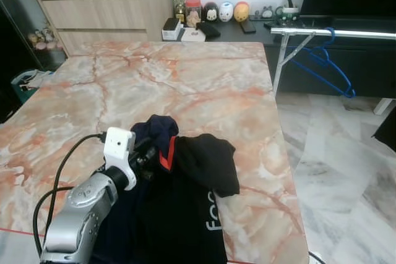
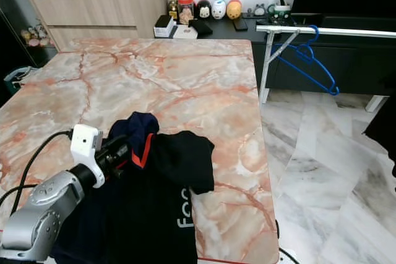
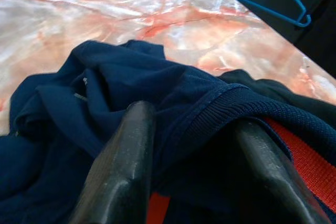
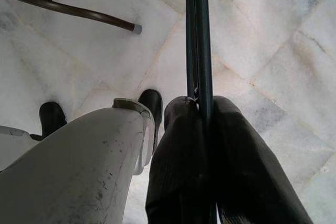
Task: Hang hanger
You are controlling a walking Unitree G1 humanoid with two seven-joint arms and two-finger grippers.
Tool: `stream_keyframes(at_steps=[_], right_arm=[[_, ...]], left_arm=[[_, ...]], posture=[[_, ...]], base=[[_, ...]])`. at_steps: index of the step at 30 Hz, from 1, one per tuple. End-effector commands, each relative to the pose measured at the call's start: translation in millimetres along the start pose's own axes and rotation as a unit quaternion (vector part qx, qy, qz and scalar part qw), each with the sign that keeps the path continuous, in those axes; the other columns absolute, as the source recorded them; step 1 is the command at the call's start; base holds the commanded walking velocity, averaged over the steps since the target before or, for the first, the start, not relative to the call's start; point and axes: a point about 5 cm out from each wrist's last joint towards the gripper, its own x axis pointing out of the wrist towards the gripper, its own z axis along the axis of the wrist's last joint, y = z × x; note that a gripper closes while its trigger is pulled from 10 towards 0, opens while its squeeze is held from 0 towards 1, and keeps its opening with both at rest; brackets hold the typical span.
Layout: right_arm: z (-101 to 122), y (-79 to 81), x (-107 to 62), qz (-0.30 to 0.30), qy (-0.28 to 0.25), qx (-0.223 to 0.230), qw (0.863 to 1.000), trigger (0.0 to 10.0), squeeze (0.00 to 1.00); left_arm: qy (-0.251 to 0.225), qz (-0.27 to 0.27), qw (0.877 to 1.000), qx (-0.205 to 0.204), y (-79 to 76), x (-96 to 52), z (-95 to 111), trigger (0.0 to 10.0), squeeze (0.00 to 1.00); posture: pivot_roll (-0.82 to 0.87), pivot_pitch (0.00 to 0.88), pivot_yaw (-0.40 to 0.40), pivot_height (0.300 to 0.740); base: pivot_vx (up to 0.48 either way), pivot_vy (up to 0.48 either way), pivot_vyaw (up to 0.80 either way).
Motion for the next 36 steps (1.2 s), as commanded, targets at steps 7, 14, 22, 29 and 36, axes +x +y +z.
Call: stream_keyframes(at_steps=[7, 14, 22, 29, 36], right_arm=[[0, 0.1, 0.0, 0.002, -0.001, 0.003, 1.000, 10.0, 0.00], [0, -0.7, -0.1, 0.002, 0.000, 0.001, 1.000, 10.0, 0.00], [0, -0.4, 0.0, 0.003, 0.000, 0.000, 1.000, 10.0, 0.00], [1, -0.8, 0.0, 0.004, 0.000, -0.001, 1.000, 10.0, 0.00], [1, -1.3, -0.1, 0.004, 0.000, -0.002, 1.000, 10.0, 0.00]], left_arm=[[0.009, 0.015, 1.000, -0.001, -1.4, -4.0, -5, 10.0, 1.00], [0.011, 0.017, 1.000, 0.009, -2.6, -8.5, -7, 10.0, 0.76], [0.003, 0.009, 1.000, 0.007, -5.5, -9.6, -6, 10.0, 0.00], [0.000, 0.007, 1.000, 0.007, -9.2, -8.2, -6, 10.0, 0.00], [0.002, -0.001, 1.000, 0.015, -10.9, -6.9, -7, 10.0, 0.00]], posture=[[0.08, 0.000, 0.038, 0.740], [0.08, 0.000, 0.035, 0.740], [0.09, 0.000, 0.033, 0.740], [0.09, 0.000, 0.029, 0.740], [0.08, 0.000, 0.030, 0.740]], base=[[0.000, 0.000, 0.00], [0.000, 0.000, 0.00], [-0.034, 0.000, 0.00], [-0.268, 0.000, 0.00], [-0.103, 0.000, 0.00]])
